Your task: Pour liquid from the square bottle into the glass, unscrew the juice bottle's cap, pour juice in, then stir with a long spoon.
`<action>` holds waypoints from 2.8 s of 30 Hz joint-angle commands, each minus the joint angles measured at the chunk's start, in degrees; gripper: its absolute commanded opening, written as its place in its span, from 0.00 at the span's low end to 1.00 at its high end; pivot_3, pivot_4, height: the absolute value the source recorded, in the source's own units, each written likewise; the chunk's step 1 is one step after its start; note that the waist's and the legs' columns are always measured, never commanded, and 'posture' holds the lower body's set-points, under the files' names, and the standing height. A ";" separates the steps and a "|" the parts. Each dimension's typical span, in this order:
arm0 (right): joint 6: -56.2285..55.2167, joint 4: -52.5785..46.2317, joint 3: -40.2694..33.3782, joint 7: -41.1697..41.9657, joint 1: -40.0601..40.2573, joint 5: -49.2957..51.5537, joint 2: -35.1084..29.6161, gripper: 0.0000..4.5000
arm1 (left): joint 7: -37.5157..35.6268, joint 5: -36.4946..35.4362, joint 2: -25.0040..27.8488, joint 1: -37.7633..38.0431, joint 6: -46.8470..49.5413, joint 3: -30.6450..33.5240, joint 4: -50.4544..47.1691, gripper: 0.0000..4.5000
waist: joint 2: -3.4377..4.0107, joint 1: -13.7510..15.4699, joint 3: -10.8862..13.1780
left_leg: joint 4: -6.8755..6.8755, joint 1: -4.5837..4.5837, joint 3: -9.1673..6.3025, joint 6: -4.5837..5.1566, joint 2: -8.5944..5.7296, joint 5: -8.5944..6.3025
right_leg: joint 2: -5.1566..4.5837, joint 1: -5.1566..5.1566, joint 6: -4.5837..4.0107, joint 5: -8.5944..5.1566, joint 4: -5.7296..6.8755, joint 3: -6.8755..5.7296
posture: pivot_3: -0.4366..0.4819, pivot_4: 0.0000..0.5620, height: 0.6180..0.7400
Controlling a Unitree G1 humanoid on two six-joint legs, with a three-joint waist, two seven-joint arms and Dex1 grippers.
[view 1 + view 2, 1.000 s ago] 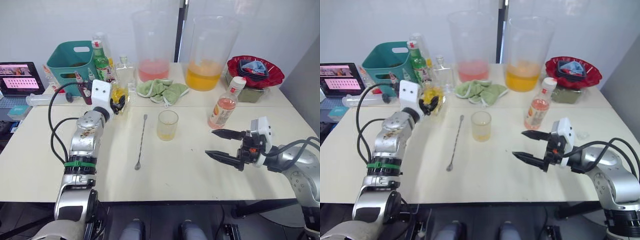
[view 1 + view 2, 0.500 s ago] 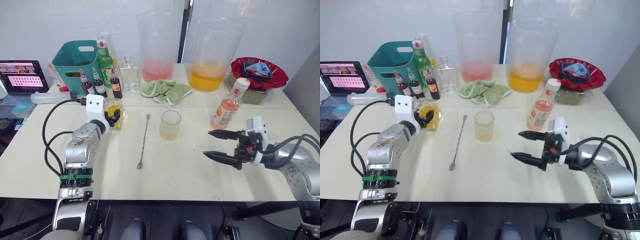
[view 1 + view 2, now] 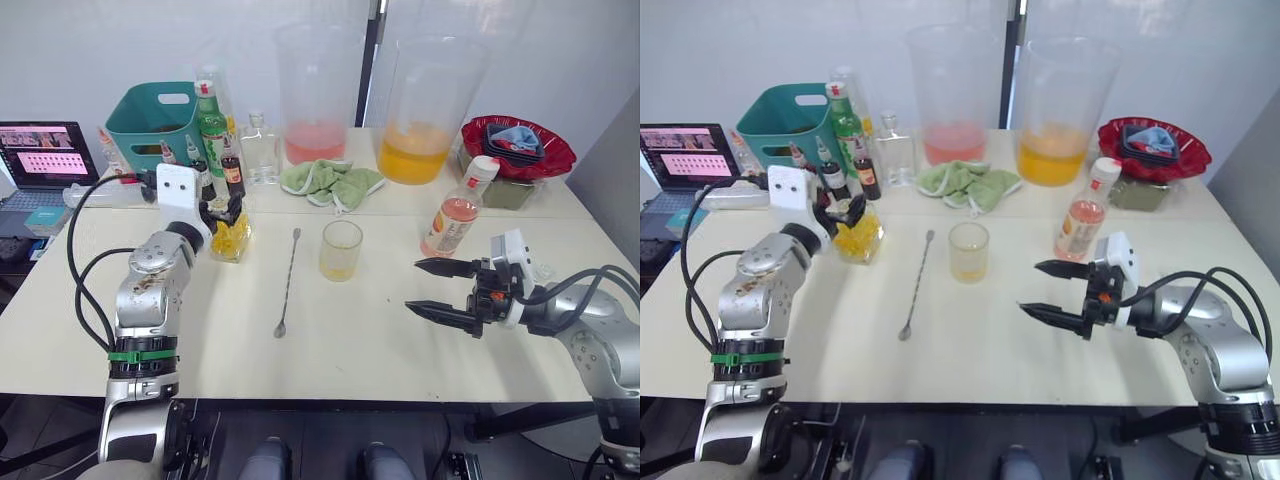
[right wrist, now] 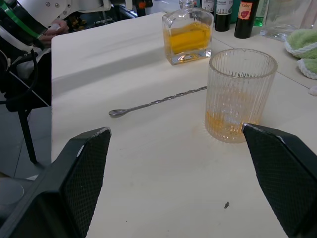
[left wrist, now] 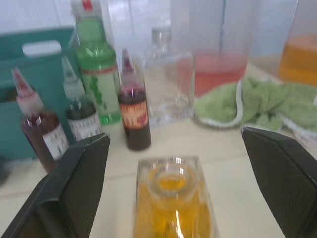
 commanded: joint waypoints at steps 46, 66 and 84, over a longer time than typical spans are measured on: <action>-0.73 2.35 -16.63 -12.52 11.19 2.27 0.33 1.00 | -50.20 -29.68 23.22 31.31 -3.53 12.58 -15.35 1.00 | 0.08 -0.80 -0.01 | -0.66 1.00 0.17 -0.01 0.21 -0.01 | 0.03 0.97 -0.02 -0.01 -0.89 0.09 | 0.48 0.27 1.00; -22.36 64.31 -1.79 -4.50 -39.52 -18.49 2.69 1.00 | -40.98 -31.77 20.25 36.31 -2.04 12.30 -29.07 1.00 | 0.15 -1.27 0.02 | -0.82 0.94 0.37 0.07 0.29 -0.06 | 0.09 0.85 -0.08 0.01 -0.99 0.10 | 0.48 0.27 1.00; -30.26 78.29 -4.04 -3.92 -48.62 -22.38 5.65 0.52 | -38.20 -27.55 19.53 42.80 -6.10 11.32 -29.81 1.00 | 0.20 -1.75 0.05 | -0.93 0.97 0.35 0.06 0.28 -0.07 | 0.09 0.83 -0.09 0.01 -0.99 0.11 | 0.48 0.27 1.00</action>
